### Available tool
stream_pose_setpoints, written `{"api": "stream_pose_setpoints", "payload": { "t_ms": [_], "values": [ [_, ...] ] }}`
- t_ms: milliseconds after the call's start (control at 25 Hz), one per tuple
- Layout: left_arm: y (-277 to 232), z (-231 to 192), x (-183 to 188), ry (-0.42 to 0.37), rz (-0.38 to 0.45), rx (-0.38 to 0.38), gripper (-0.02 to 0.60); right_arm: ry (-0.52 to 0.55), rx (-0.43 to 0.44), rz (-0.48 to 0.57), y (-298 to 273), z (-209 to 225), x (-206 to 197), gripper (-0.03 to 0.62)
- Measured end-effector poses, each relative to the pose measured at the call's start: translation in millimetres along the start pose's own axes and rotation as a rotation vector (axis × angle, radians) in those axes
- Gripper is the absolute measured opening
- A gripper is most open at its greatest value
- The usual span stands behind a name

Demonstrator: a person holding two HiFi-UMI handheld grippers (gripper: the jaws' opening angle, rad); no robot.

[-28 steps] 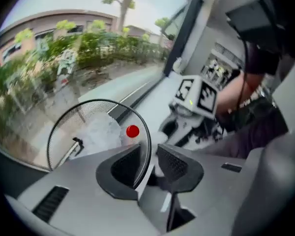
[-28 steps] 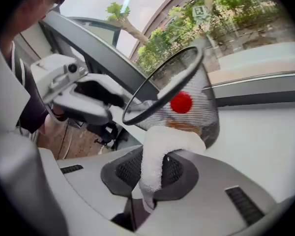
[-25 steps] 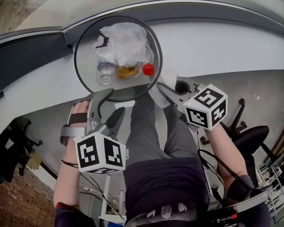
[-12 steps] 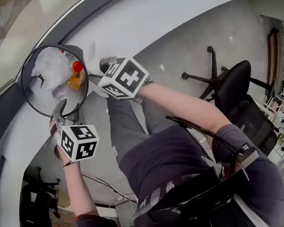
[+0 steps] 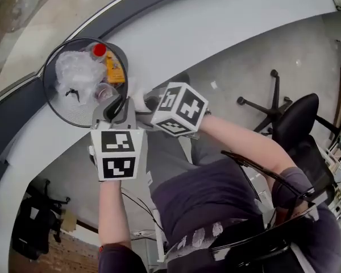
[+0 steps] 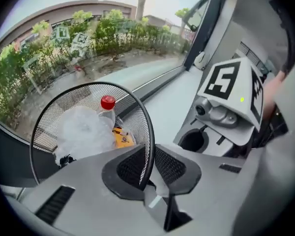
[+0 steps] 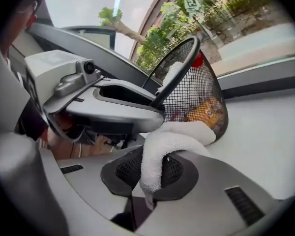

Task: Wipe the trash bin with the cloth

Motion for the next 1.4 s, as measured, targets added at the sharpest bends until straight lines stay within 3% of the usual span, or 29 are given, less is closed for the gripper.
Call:
{"api": "stream_pose_setpoints", "payload": {
  "t_ms": [80,200,280,320,360,440,520,560,720,880,960,1000,1120,1240,1280,1320,1400],
  "values": [
    [7,6,1,-0.082,0.013,-0.077,0.052,0.022,-0.056,-0.009,20,8,-8,0.051],
    [39,-2,-16,-0.331,-0.004,-0.133,0.109,-0.052,-0.171,0.089,51,29,7,0.051],
    [43,-16,-44,-0.531,-0.110,-0.046,0.224,-0.112,-0.278,0.194,75,50,25,0.051],
    [36,-21,-58,-0.623,-0.174,0.019,0.250,-0.136,-0.338,0.240,88,60,33,0.051],
    [27,-25,-69,-0.699,-0.219,0.082,0.250,-0.149,-0.395,0.271,99,70,39,0.051],
    [14,-25,-76,-0.783,-0.224,0.166,0.250,-0.130,-0.485,0.276,111,79,47,0.051],
    [11,-23,-69,-0.767,-0.174,0.190,0.227,-0.073,-0.512,0.228,102,76,49,0.051],
    [11,-23,-64,-0.722,-0.150,0.186,0.167,-0.044,-0.497,0.197,91,71,47,0.051],
    [9,-11,-43,-0.442,-0.091,0.121,0.126,0.033,-0.322,0.055,32,33,18,0.051],
    [9,5,-7,-0.168,0.003,-0.051,0.116,0.122,-0.101,-0.032,-11,-19,-6,0.051],
    [7,11,10,0.013,0.090,-0.155,0.043,0.163,-0.023,-0.061,-22,-34,-13,0.051],
    [5,14,16,0.054,0.111,-0.184,0.035,0.152,-0.002,-0.062,-23,-36,-15,0.051],
    [7,13,20,0.005,0.129,-0.163,0.035,0.116,-0.019,-0.048,-18,-27,-14,0.051],
    [25,6,10,-0.019,0.138,-0.231,0.035,0.112,-0.091,-0.034,2,-8,-8,0.051],
    [33,3,3,-0.062,0.130,-0.243,0.037,0.110,-0.118,-0.026,12,0,-6,0.051],
    [40,0,-6,-0.144,0.103,-0.226,0.067,0.108,-0.153,-0.016,24,9,-3,0.051],
    [41,-7,-26,-0.406,-0.014,-0.099,0.236,0.094,-0.253,0.030,56,32,9,0.051]
  ]
}}
Point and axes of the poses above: the fingertips, and each gripper's own axes: y backward along the fingers, z to its right, x out of its top, the point moved 9 cm from there along y, backward along the fingers, and after that the axes turned 1 degree about z, right-handed, at the moved point
